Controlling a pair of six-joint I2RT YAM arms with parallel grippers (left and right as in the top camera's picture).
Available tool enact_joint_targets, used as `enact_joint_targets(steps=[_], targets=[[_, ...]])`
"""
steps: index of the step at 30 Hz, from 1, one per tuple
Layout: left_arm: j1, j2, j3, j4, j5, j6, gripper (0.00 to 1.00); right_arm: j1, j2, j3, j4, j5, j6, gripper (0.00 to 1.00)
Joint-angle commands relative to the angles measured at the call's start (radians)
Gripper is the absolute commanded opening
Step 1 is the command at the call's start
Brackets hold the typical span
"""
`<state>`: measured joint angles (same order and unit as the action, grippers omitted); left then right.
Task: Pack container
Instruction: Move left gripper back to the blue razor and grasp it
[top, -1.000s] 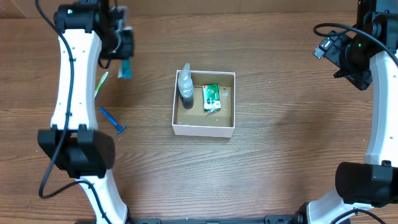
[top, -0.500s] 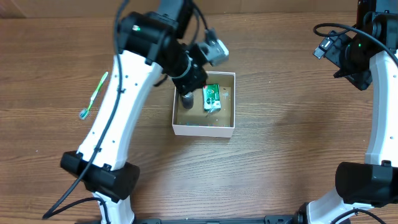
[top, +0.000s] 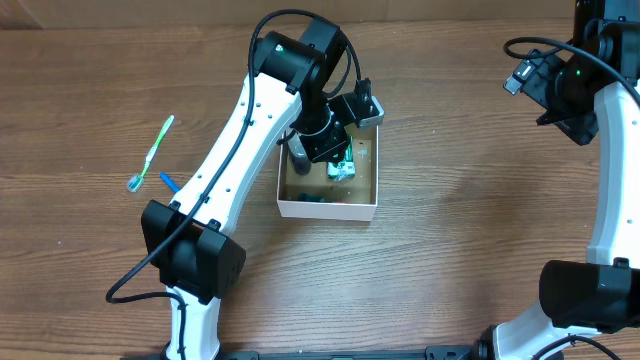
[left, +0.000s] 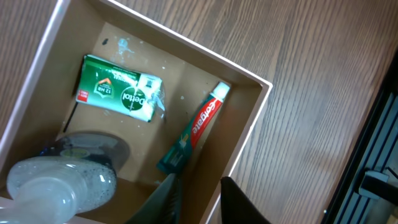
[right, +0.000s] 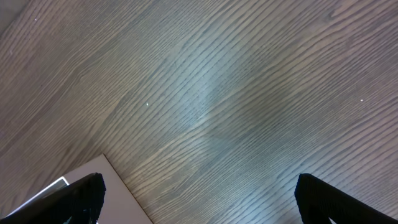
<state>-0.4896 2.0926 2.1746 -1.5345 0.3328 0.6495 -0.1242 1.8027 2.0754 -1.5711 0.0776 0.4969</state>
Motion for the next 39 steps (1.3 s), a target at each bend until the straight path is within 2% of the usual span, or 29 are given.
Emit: enact_joint_targets(steps=[1, 6, 9, 12, 13, 17, 18, 20, 24, 28, 30, 31, 33, 39], targets=[[0.002, -0.051, 0.041, -0.003, -0.008, -0.058, 0.29, -0.002, -0.009, 0.006, 0.002, -0.002, -0.003, 1.0], [0.053, -0.13, 0.042, -0.011, -0.05, -0.153, 0.34, -0.002, -0.009, 0.006, 0.002, -0.002, -0.003, 1.0], [0.121, -0.204, 0.042, -0.02, -0.106, -0.25, 0.35, -0.002, -0.009, 0.006, 0.002, -0.002, -0.003, 1.0], [0.207, -0.266, 0.042, -0.045, -0.232, -0.402, 0.38, -0.002, -0.009, 0.006, 0.002, -0.002, -0.003, 1.0], [0.241, -0.281, 0.042, -0.062, -0.271, -0.46, 0.4, -0.002, -0.009, 0.006, 0.002, -0.002, -0.003, 1.0], [0.382, -0.297, 0.026, -0.113, -0.306, -0.625, 0.65, -0.002, -0.009, 0.006, 0.002, -0.002, -0.003, 1.0], [0.412, -0.295, 0.008, -0.115, -0.316, -0.667, 0.67, -0.002, -0.009, 0.006, 0.002, -0.002, -0.003, 1.0], [0.463, -0.291, -0.042, -0.103, -0.344, -0.742, 0.64, -0.002, -0.009, 0.006, 0.002, -0.002, -0.003, 1.0], [0.525, -0.29, -0.22, 0.005, -0.348, -0.819, 0.65, -0.002, -0.009, 0.006, 0.002, -0.002, -0.003, 1.0], [0.554, -0.29, -0.438, 0.14, -0.348, -0.951, 0.68, -0.002, -0.009, 0.006, 0.002, -0.002, -0.003, 1.0], [0.555, -0.29, -0.562, 0.251, -0.34, -0.982, 0.73, -0.002, -0.009, 0.006, 0.002, -0.002, -0.003, 1.0], [0.555, -0.29, -0.604, 0.289, -0.343, -0.995, 0.79, -0.002, -0.009, 0.006, 0.002, -0.002, -0.003, 1.0], [0.555, -0.29, -0.691, 0.367, -0.343, -1.014, 0.81, -0.002, -0.009, 0.006, 0.002, -0.002, -0.003, 1.0], [0.555, -0.29, -0.872, 0.515, -0.345, -1.065, 0.78, -0.002, -0.009, 0.006, 0.002, -0.002, -0.003, 1.0]])
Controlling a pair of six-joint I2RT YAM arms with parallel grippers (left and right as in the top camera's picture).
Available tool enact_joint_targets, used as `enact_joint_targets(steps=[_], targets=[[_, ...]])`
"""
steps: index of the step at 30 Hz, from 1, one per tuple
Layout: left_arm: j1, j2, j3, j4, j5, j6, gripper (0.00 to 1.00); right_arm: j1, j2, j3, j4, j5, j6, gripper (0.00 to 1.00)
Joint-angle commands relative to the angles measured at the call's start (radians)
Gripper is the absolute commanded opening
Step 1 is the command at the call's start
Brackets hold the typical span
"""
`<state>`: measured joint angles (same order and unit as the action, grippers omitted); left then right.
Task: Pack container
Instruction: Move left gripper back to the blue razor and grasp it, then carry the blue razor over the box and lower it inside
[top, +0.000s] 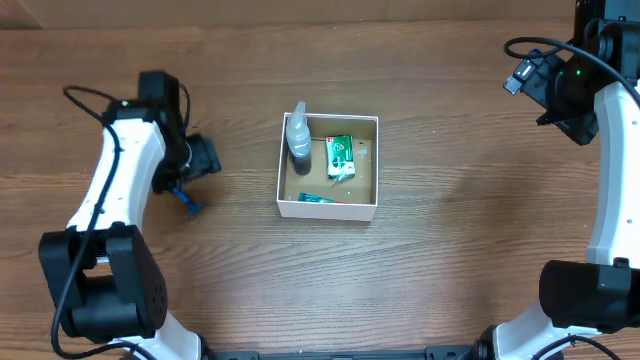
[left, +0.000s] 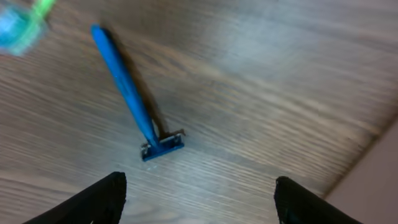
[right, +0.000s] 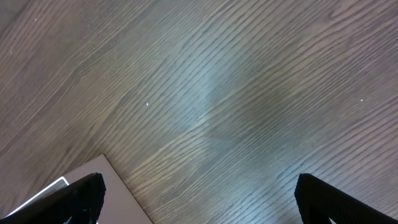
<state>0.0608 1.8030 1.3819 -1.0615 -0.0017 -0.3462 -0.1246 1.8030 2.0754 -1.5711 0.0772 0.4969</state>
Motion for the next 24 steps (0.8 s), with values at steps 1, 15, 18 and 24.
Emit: enact_joint_targets(steps=[1, 15, 18, 24], targets=[[0.006, 0.0, -0.1, 0.055, -0.021, -0.087, 0.77, -0.002, -0.009, 0.006, 0.002, -0.001, -0.003, 1.0], [0.055, 0.002, -0.287, 0.283, -0.054, -0.141, 0.76, -0.002, -0.009, 0.006, 0.002, -0.001, -0.003, 1.0], [0.055, 0.002, -0.322, 0.339, -0.054, -0.166, 0.76, -0.002, -0.009, 0.006, 0.002, -0.001, -0.003, 1.0], [0.055, 0.002, -0.375, 0.423, -0.054, -0.186, 0.72, -0.002, -0.009, 0.006, 0.002, -0.001, -0.003, 1.0]])
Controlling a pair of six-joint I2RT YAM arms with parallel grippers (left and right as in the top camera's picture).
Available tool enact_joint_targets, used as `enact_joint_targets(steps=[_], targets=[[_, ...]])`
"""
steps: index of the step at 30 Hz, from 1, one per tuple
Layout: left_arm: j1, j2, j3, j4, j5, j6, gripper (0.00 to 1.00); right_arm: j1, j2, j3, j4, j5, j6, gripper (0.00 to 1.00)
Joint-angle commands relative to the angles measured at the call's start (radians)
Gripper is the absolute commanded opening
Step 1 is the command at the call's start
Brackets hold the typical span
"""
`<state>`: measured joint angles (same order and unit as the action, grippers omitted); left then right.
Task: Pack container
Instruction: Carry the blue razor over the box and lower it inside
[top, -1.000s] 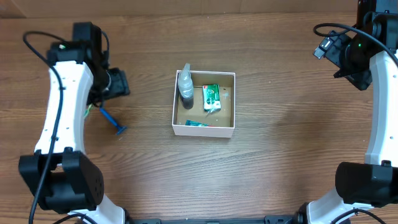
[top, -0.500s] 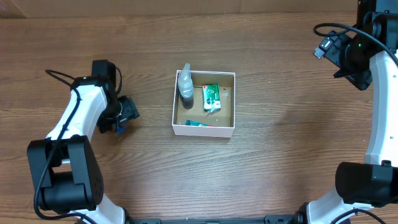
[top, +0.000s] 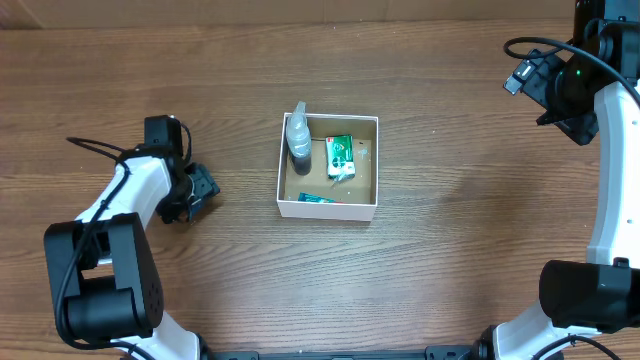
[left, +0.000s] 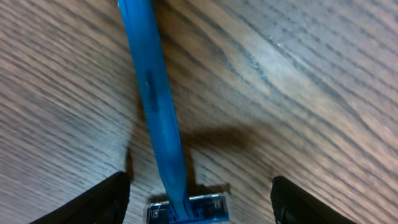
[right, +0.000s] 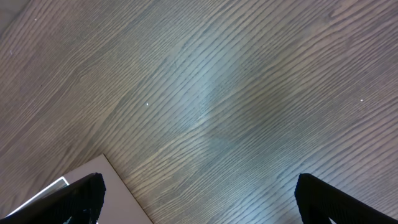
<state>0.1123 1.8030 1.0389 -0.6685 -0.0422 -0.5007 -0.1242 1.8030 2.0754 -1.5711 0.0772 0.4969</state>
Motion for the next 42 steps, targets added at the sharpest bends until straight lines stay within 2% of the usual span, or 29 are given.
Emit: enact_joint_targets(steps=[1, 6, 9, 13, 17, 18, 19, 25, 28, 34, 40, 42], targets=[[0.003, 0.002, -0.038, 0.041, -0.014, -0.032, 0.71, -0.002, -0.009, 0.006, 0.002, -0.001, -0.003, 1.0], [0.003, 0.002, -0.051, 0.068, -0.042, -0.063, 0.66, -0.002, -0.009, 0.006, 0.002, -0.001, -0.003, 1.0], [0.003, 0.002, -0.051, 0.076, -0.051, -0.064, 0.6, -0.002, -0.009, 0.006, 0.002, -0.001, -0.003, 1.0], [0.003, 0.002, -0.051, 0.08, -0.051, -0.064, 0.35, -0.002, -0.009, 0.006, 0.002, -0.002, -0.003, 1.0], [0.003, 0.002, -0.051, 0.08, -0.051, -0.064, 0.25, -0.002, -0.009, 0.006, 0.002, -0.001, -0.003, 1.0], [0.003, 0.002, -0.051, 0.08, -0.051, -0.064, 0.19, -0.002, -0.009, 0.006, 0.002, -0.001, -0.003, 1.0], [0.003, 0.002, -0.051, 0.08, -0.051, -0.064, 0.04, -0.002, -0.009, 0.006, 0.002, -0.001, -0.003, 1.0], [0.003, 0.001, -0.047, 0.065, -0.042, -0.043, 0.04, -0.002, -0.009, 0.006, 0.002, -0.001, -0.003, 1.0], [0.003, -0.001, -0.015, 0.032, -0.006, 0.008, 0.04, -0.002, -0.009, 0.006, 0.002, -0.001, -0.003, 1.0], [-0.003, -0.067, 0.203, -0.163, 0.101, 0.143, 0.04, -0.002, -0.009, 0.006, 0.002, -0.001, -0.003, 1.0], [-0.054, -0.19, 0.454, -0.323, 0.29, 0.396, 0.04, -0.002, -0.009, 0.006, 0.002, -0.001, -0.003, 1.0], [-0.096, -0.232, 0.523, -0.357, 0.372, 0.517, 0.04, -0.002, -0.009, 0.006, 0.002, -0.001, -0.003, 1.0]])
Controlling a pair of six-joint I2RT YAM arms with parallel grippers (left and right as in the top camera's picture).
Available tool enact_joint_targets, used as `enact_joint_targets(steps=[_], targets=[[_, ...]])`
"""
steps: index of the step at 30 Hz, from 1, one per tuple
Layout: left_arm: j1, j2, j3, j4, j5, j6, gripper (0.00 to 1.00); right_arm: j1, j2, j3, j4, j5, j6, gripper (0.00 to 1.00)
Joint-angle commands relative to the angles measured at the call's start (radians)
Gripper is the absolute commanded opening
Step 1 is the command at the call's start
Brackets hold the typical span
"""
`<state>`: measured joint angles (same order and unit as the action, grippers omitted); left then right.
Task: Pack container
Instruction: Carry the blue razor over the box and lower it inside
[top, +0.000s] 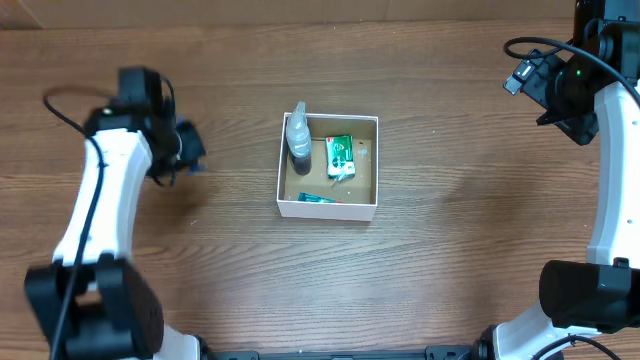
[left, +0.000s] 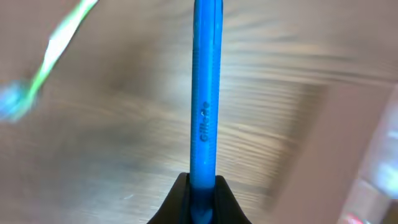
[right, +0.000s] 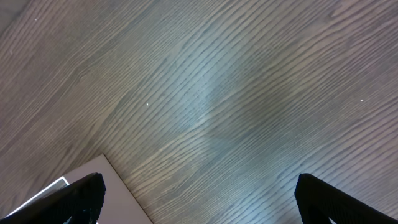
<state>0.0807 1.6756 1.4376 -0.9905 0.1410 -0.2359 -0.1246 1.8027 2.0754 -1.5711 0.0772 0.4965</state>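
Observation:
My left gripper (left: 202, 200) is shut on the handle of a blue razor (left: 205, 93), which sticks straight out from the jaws above the table. In the overhead view that gripper (top: 188, 147) hangs left of the white box (top: 328, 208). The box holds a pale bottle (top: 298, 140), a green soap pack (top: 340, 155) and a toothpaste tube (top: 318, 198). A green toothbrush (left: 57, 43) shows blurred on the table beyond the razor. My right gripper (right: 199, 190) is open over bare wood, far right (top: 525, 75).
The white box's wall (left: 367, 155) shows blurred at the right of the left wrist view. A pale flat corner (right: 121, 190) lies at the lower left of the right wrist view. Brown wood table all round; the left arm hides the toothbrush from overhead.
My left gripper was open, low astride the razor on the table. Now it is shut on the razor's handle, raised off the wood and farther back. The right arm has not moved.
My left gripper was first over the box beside the bottle, soap and toothpaste. Then it was open above the razor at the table's left, then lower around it. Now it holds the razor off the table. The right gripper stayed open and still.

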Motion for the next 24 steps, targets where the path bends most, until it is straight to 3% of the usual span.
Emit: enact_joint_targets(steps=[1, 11, 24], targets=[[-0.09, -0.121, 0.145, -0.045, 0.215, 0.299, 0.04, -0.002, -0.009, 0.006, 0.002, -0.001, -0.003, 1.0], [-0.392, -0.125, 0.118, -0.047, 0.211, 0.76, 0.04, -0.002, -0.009, 0.006, 0.002, -0.001, -0.003, 1.0], [-0.531, 0.182, 0.082, 0.029, 0.163, 0.981, 0.04, -0.002, -0.009, 0.006, 0.002, -0.001, -0.003, 1.0]])
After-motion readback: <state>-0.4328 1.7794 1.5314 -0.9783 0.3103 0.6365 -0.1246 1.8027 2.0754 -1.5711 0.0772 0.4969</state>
